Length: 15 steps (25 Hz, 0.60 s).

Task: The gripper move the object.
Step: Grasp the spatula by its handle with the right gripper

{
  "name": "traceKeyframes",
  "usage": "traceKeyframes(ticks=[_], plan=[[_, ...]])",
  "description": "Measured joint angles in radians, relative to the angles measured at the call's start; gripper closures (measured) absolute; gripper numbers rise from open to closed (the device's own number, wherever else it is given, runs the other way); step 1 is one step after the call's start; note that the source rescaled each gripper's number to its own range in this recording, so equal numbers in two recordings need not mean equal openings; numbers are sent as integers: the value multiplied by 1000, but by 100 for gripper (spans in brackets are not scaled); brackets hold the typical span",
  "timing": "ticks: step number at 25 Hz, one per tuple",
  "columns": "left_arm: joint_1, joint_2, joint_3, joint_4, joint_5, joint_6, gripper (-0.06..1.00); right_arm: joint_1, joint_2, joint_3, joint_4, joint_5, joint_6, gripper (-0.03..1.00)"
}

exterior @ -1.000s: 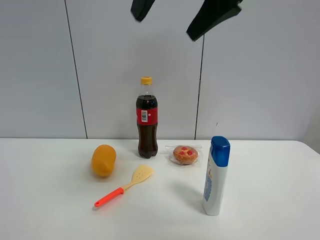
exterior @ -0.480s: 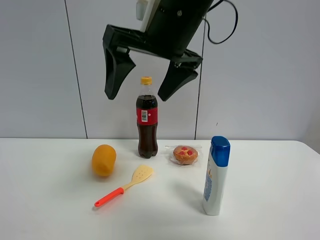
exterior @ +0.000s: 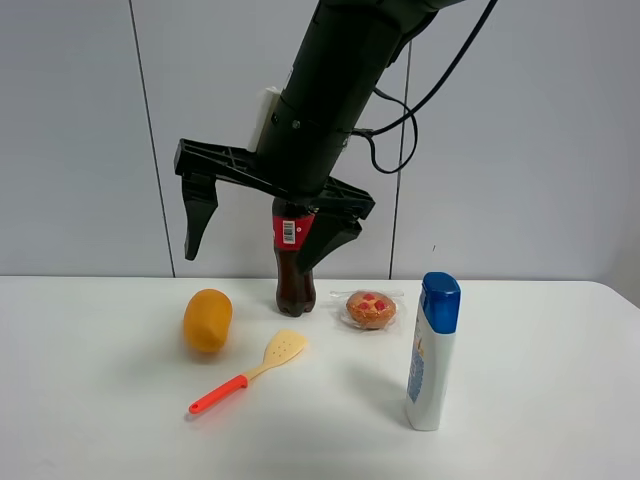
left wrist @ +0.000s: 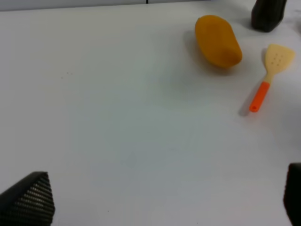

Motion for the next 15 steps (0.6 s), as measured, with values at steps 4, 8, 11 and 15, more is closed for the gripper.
traceKeyframes(ticks=[4, 8, 11, 15], plan=[[0, 0, 0, 0, 0, 0, -6, 1, 0, 0, -68, -3, 134, -3], [0, 0, 0, 0, 0, 1, -6, 17, 0, 0, -137, -11, 249, -3], [0, 0, 0, 0, 0, 1, -6, 40, 0, 0, -180, -33, 328, -3], [0, 0, 0, 0, 0, 1, -6, 67, 0, 0, -190, -114, 522, -3]])
